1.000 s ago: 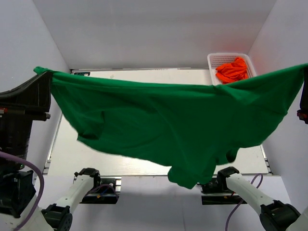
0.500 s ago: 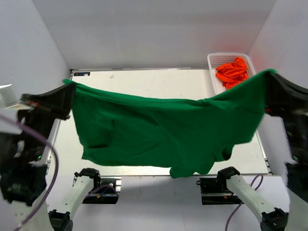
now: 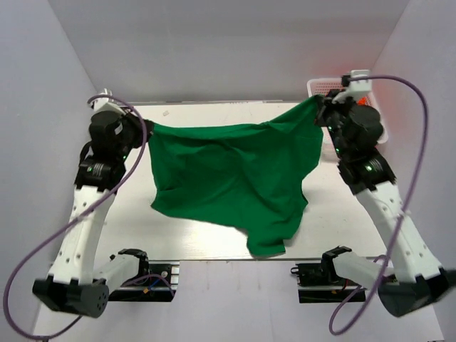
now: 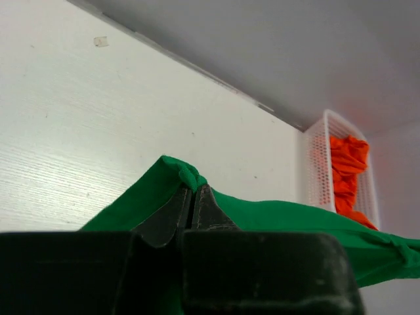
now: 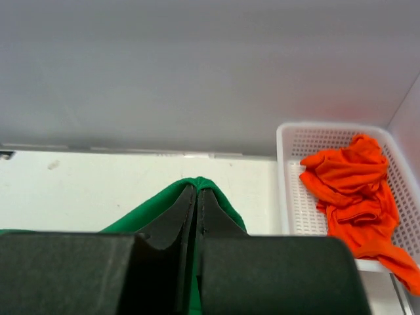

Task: Fold and stack the t-shirts
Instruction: Flatten out the tshirt

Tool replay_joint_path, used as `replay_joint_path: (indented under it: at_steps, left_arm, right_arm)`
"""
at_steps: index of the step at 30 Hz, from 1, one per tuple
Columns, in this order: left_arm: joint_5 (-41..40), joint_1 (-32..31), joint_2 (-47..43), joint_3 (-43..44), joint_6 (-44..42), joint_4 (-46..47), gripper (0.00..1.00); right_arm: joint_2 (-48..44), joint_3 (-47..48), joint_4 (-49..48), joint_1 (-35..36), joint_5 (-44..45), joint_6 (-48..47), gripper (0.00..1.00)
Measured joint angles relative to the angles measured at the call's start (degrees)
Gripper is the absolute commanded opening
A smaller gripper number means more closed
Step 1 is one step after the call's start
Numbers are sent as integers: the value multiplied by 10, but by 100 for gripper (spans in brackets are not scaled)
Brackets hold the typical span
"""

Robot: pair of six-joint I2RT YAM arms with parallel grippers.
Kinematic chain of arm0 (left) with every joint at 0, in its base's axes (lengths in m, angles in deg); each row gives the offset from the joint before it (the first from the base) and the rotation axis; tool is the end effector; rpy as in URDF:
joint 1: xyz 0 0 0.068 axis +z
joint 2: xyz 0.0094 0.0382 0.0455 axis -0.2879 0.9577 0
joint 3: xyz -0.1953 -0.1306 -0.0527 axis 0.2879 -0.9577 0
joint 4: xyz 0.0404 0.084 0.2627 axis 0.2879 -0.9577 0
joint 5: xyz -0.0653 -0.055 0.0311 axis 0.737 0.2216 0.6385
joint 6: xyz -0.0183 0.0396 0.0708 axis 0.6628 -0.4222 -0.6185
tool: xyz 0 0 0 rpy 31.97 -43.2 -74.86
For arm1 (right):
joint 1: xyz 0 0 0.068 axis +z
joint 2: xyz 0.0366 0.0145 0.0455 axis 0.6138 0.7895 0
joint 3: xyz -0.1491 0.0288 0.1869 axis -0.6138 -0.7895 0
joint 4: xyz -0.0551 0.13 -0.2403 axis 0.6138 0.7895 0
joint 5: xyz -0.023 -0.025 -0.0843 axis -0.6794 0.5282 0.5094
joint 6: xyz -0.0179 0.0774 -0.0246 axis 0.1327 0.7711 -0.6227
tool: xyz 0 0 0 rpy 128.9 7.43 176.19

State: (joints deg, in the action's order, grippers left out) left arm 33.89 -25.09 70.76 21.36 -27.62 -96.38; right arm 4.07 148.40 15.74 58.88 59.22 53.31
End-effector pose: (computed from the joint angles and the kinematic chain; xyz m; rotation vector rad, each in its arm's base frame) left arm 0.2749 -0.0371 0.3908 -0.5043 1.8140 -0.5113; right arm 0.2693 0.0827 0.4528 0.0004 1.4385 0.1525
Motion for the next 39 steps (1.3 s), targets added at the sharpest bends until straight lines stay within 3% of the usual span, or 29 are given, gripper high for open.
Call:
replay_joint_path:
  at_steps: [9, 15, 20, 21, 22, 23, 25, 28, 30, 34, 39]
  left_arm:
    - [-31, 0, 216, 28, 9, 85, 0]
    - [-35, 3, 432, 157, 12, 123, 0]
    - [-37, 12, 620, 316, 14, 134, 0]
    - [-38, 16, 657, 351, 14, 131, 9]
    - [-37, 19, 694, 393, 14, 130, 58]
    - [-35, 23, 735, 437, 12, 137, 99]
    - [-23, 33, 814, 530, 14, 140, 100]
    - [17, 49, 893, 609, 18, 153, 100]
    - [43, 57, 902, 597, 19, 157, 100]
    - [66, 70, 854, 510, 8, 154, 100]
    - [69, 63, 738, 416, -18, 107, 100]
  right_arm:
    - [206, 57, -54, -5, 46, -15, 0]
    - [374, 160, -74, -19, 65, -22, 0]
    - [537, 286, -104, -37, 68, -34, 0]
    - [579, 322, -121, -41, 67, -38, 0]
    - [621, 353, -140, -45, 65, -41, 14]
    - [663, 384, -151, -49, 61, -44, 38]
    - [769, 491, -177, -55, 48, -56, 90]
    - [895, 616, -173, -61, 19, -70, 90]
    - [893, 580, -169, -62, -3, -69, 90]
    - [794, 413, -156, -59, -63, -65, 90]
    - [640, 348, -78, -43, -123, -35, 90]
